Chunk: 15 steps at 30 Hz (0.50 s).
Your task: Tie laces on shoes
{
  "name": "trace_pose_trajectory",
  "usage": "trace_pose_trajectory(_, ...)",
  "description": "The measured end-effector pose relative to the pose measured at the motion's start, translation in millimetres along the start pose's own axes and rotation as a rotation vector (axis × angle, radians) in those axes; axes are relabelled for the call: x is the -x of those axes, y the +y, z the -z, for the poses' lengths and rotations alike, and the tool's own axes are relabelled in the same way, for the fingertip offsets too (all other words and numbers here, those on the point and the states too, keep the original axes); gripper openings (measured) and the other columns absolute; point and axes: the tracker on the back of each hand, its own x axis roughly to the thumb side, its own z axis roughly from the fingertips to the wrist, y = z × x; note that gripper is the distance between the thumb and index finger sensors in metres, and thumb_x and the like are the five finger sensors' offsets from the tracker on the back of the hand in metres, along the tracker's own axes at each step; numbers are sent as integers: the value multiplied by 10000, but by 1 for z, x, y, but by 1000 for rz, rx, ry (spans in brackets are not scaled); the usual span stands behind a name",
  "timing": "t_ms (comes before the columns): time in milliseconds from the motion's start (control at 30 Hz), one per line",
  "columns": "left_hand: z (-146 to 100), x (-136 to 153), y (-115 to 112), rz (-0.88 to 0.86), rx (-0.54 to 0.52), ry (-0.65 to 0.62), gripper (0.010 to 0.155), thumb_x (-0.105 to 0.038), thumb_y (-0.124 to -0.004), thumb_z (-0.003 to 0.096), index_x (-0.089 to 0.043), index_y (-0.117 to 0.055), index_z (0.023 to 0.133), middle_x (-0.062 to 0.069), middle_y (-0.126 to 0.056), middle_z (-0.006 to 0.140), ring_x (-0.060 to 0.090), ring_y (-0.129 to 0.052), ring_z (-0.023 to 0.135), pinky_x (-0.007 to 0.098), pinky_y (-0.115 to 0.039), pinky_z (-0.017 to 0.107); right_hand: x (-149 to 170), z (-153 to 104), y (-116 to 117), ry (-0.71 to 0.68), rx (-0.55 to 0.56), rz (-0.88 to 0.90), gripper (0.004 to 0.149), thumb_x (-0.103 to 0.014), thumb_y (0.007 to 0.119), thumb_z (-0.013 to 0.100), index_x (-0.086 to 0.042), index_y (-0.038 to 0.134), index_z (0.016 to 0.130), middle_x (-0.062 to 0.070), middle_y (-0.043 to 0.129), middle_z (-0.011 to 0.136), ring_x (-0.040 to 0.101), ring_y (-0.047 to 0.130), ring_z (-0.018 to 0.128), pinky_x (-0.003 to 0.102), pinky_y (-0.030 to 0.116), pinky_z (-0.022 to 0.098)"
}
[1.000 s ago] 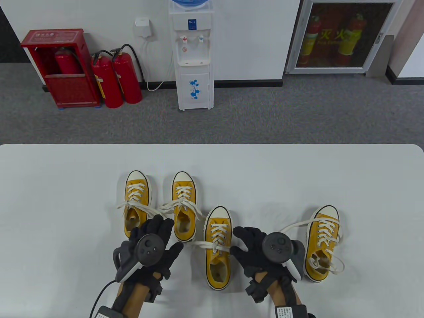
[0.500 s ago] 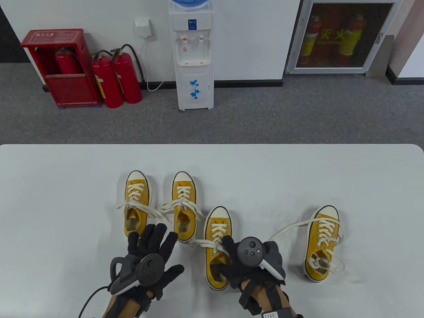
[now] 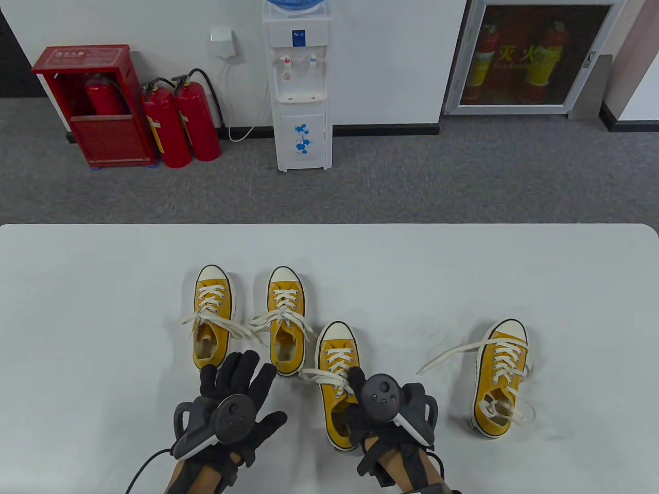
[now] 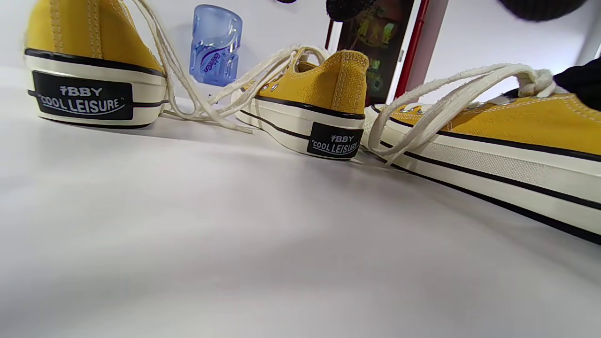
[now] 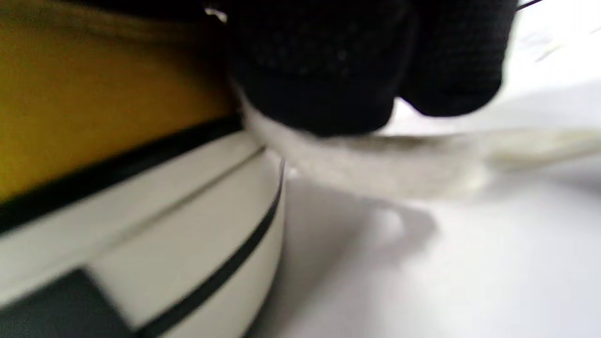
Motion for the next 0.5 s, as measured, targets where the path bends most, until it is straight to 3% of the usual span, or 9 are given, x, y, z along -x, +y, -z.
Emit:
trace_pose_trajectory(233, -1, 3, 3, -27, -20, 10, 884, -758, -594, 422, -344, -342, 1161, 67, -170, 1269, 443, -222, 1187, 783, -165, 739, -7, 1, -27, -9, 153, -13, 563, -311, 848, 424, -154, 753, 956, 84, 977, 573, 101, 952, 188, 429, 850, 369)
trace_pose_trajectory(500, -1, 4, 5, -35, -31, 12, 880, -757, -593, 424, -343, -347, 1161, 66, -172, 1269, 442, -226, 1188, 783, -167, 740, -10, 32, -58, 110, 203, 80, 572, -291, 823, 439, -156, 710, 983, 98, 950, 629, 126, 953, 244, 448, 825, 411)
